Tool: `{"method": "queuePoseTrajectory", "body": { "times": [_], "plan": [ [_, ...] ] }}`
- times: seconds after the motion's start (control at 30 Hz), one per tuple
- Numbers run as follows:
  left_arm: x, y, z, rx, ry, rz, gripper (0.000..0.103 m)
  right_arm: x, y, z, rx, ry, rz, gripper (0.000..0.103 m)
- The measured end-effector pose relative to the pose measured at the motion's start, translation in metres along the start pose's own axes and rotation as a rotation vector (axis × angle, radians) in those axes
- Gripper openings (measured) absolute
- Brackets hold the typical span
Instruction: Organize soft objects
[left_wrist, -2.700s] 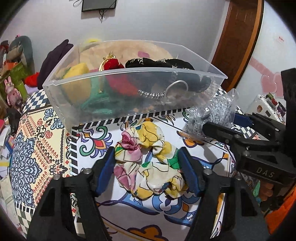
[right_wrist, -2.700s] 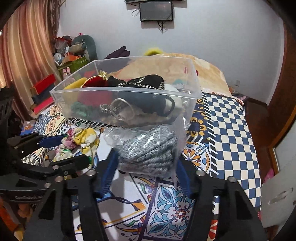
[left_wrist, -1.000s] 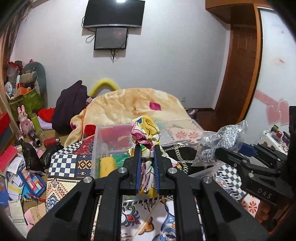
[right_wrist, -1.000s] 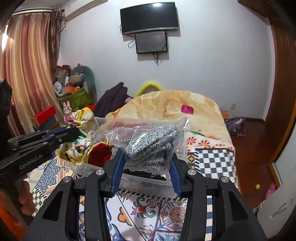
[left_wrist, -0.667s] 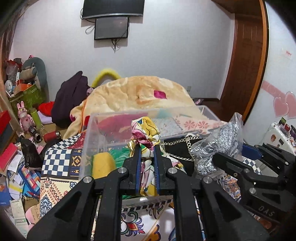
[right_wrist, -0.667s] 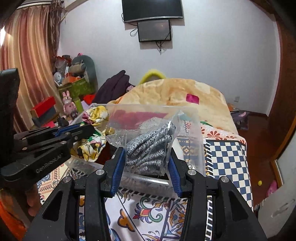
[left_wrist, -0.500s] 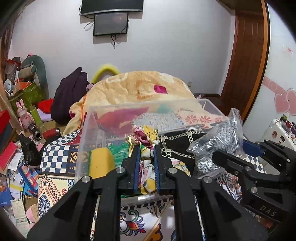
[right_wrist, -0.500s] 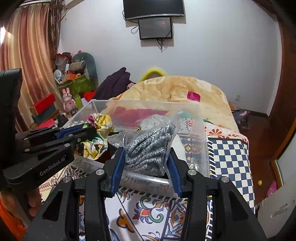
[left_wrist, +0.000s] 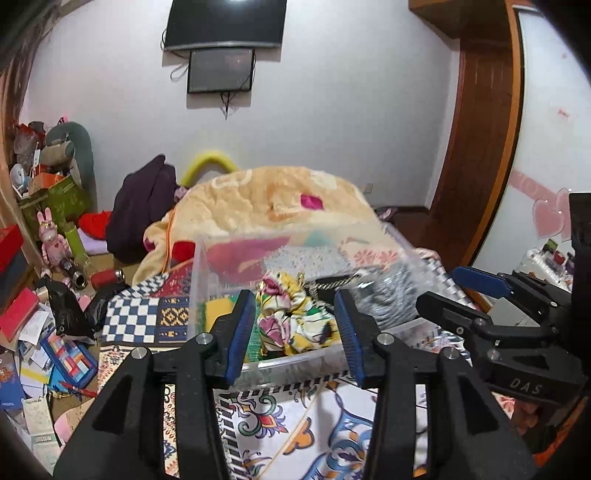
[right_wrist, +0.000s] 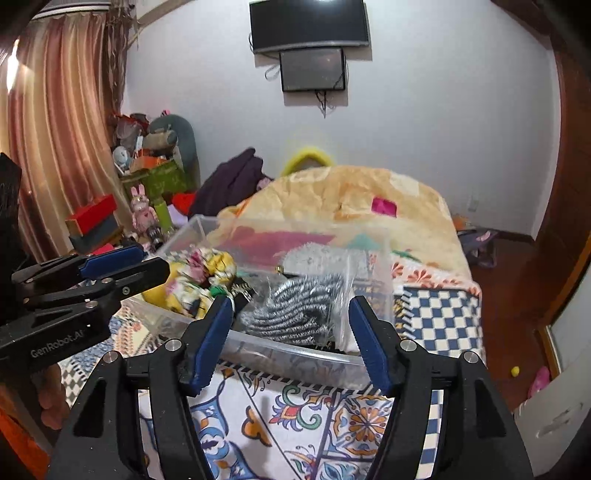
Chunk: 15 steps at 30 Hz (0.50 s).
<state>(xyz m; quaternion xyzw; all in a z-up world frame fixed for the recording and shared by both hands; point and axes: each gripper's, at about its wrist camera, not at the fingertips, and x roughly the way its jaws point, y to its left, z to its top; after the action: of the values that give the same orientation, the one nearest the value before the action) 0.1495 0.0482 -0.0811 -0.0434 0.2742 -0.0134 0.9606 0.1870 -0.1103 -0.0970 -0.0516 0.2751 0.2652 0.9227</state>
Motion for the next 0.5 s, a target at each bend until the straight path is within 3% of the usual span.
{"method": "queuePoseTrajectory", "body": {
  "times": [0.17,0.5],
  "plan": [
    [-0.044,-0.006,0.012,0.003,-0.095,-0.021,0.048,-0.041,-0.001,0.013,0.002,-0.099,0.008,0.062],
    [-0.132,-0.021,0.030,0.013,-0.289,-0.038,0.068,-0.128,0.012,0.032,-0.010,-0.319,0.023,0.072]
  ]
}}
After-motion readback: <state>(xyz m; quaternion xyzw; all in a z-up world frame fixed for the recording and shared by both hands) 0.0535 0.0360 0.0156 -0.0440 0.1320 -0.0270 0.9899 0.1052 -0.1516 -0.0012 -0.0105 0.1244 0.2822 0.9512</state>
